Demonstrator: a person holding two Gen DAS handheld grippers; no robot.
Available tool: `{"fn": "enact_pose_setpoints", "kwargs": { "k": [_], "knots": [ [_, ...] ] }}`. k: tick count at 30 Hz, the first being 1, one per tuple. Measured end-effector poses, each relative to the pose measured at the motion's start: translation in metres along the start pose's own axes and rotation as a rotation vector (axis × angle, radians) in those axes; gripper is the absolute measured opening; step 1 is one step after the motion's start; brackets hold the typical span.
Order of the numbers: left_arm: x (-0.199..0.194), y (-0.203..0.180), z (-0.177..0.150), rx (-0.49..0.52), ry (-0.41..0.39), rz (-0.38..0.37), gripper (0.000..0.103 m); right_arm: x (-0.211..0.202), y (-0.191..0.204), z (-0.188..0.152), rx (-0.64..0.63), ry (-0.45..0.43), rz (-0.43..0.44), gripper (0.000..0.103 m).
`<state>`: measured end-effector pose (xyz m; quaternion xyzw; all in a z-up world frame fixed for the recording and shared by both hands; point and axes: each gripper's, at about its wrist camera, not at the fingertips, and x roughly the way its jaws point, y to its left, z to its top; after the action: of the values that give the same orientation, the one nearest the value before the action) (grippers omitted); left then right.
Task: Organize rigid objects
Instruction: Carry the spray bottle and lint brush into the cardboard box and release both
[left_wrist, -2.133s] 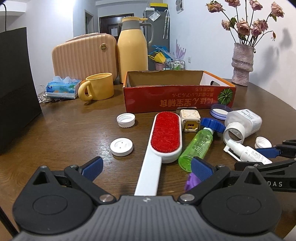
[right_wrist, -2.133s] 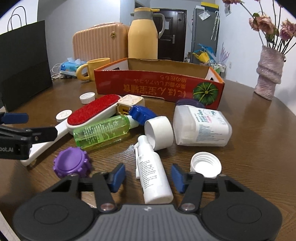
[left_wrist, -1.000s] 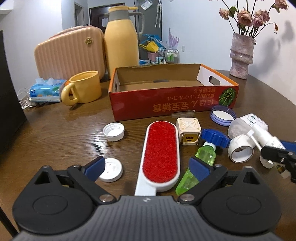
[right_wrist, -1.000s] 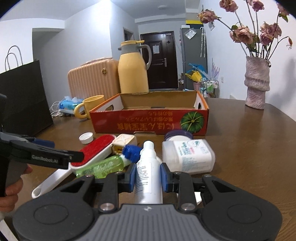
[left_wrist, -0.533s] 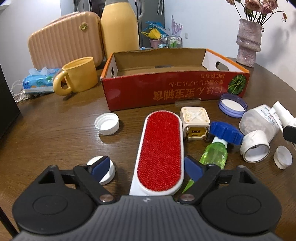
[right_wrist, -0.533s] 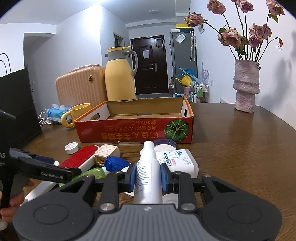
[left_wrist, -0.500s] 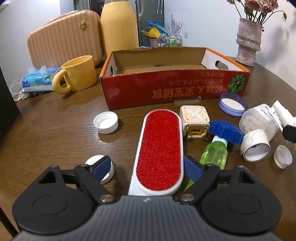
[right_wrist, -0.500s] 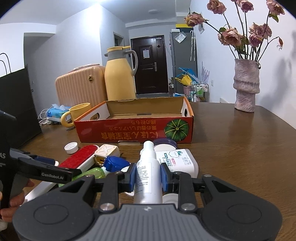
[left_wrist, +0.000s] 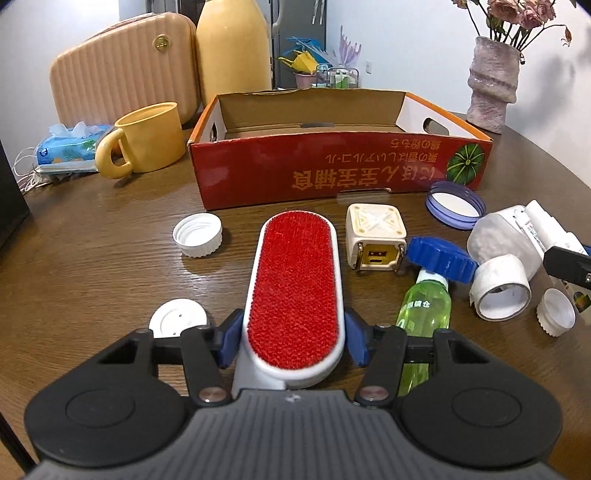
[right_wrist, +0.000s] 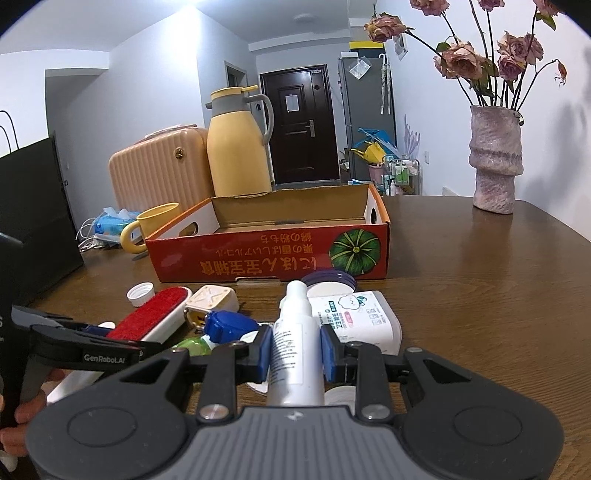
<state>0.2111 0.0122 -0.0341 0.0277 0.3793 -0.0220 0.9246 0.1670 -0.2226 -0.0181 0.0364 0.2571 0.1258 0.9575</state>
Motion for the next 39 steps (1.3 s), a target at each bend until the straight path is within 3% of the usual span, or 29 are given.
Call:
{"fn": "enact_pose_setpoints", "kwargs": {
  "k": [18,39],
  "knots": [
    [-0.039,-0.005,0.033,0.006,-0.111,0.011,0.056,-0.004,0.0,0.023,-0.009,-0.037,0.008,0.027],
    [-0.039,-0.01,0.106,-0.021,-0.215,0.015,0.056,0.03,0.005,0.091,-0.053,-0.09,0.008,0.027]
  ]
}}
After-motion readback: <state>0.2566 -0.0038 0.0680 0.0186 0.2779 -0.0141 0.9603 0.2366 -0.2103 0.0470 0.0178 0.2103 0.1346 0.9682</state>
